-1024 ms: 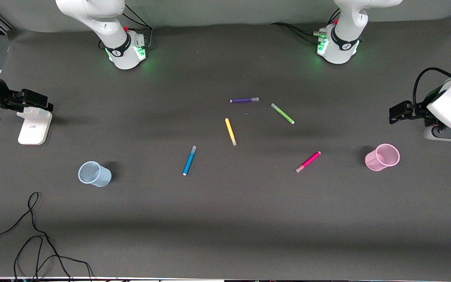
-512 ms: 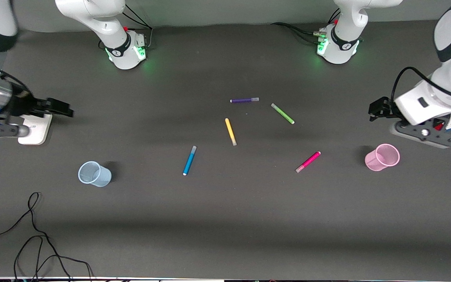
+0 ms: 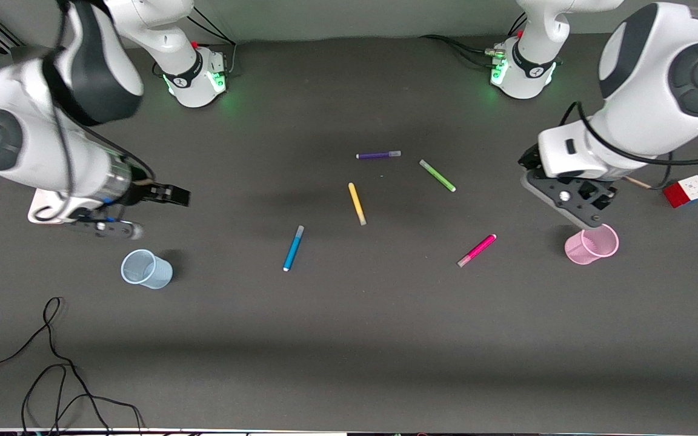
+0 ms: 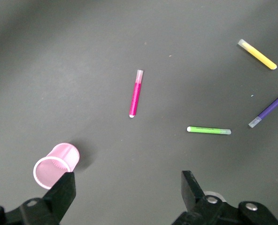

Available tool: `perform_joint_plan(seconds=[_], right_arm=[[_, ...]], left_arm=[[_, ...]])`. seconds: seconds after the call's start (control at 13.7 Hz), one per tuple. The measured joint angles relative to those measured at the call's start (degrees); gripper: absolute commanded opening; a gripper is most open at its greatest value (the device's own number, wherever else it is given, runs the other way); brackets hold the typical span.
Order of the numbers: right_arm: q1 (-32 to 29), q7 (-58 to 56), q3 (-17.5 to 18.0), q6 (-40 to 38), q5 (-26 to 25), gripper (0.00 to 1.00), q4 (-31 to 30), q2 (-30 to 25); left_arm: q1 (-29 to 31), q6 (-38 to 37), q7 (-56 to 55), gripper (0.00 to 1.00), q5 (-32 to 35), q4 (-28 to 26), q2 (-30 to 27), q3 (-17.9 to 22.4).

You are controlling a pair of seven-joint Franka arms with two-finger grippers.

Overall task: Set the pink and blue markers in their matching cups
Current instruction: 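Move the right gripper to the blue marker while the left gripper reaches the pink marker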

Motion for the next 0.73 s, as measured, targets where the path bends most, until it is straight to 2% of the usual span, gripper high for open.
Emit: perform_joint_plan(seconds=[0.37, 0.73], right_arm=[[1.9, 5.6, 0.0, 16.1, 9.6, 1.0, -9.3, 3.5], [10.0, 18.5, 0.0, 27.5, 10.9, 1.0, -10.2, 11.9]], left_arm=[[0.5, 1.8, 2.3, 1.0, 0.0, -1.6, 0.6, -0.1], [0.5, 18.8, 2.6, 1.0, 0.0, -15.0, 1.3, -0.3]])
